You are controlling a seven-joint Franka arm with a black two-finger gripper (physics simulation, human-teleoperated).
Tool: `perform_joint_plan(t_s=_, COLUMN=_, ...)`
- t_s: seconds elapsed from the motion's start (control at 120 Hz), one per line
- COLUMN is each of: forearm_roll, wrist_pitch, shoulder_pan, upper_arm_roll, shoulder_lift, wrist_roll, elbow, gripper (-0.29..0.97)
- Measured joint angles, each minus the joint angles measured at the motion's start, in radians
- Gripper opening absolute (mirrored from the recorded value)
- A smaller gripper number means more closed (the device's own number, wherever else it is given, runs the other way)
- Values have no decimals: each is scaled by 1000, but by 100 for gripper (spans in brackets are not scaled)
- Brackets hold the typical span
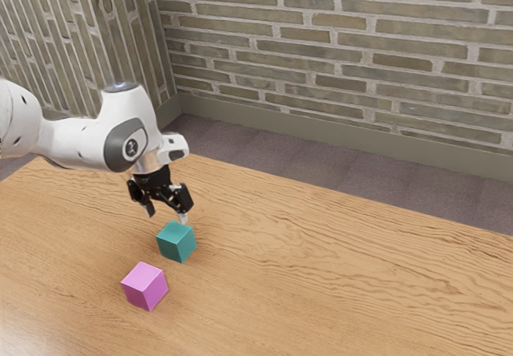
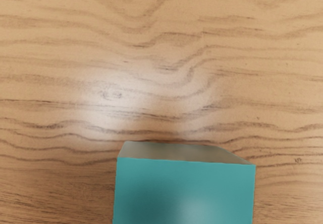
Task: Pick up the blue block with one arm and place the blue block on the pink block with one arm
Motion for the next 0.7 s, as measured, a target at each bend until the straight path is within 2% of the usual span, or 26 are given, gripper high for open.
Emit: perform_joint_plan(t_s=0.7, forearm_roll=-26, wrist_pitch=85, shoulder_pan=-18, upper_arm_roll=-15, shoulder_lift=44, wrist_roll=10, elbow=-40, gripper=68)
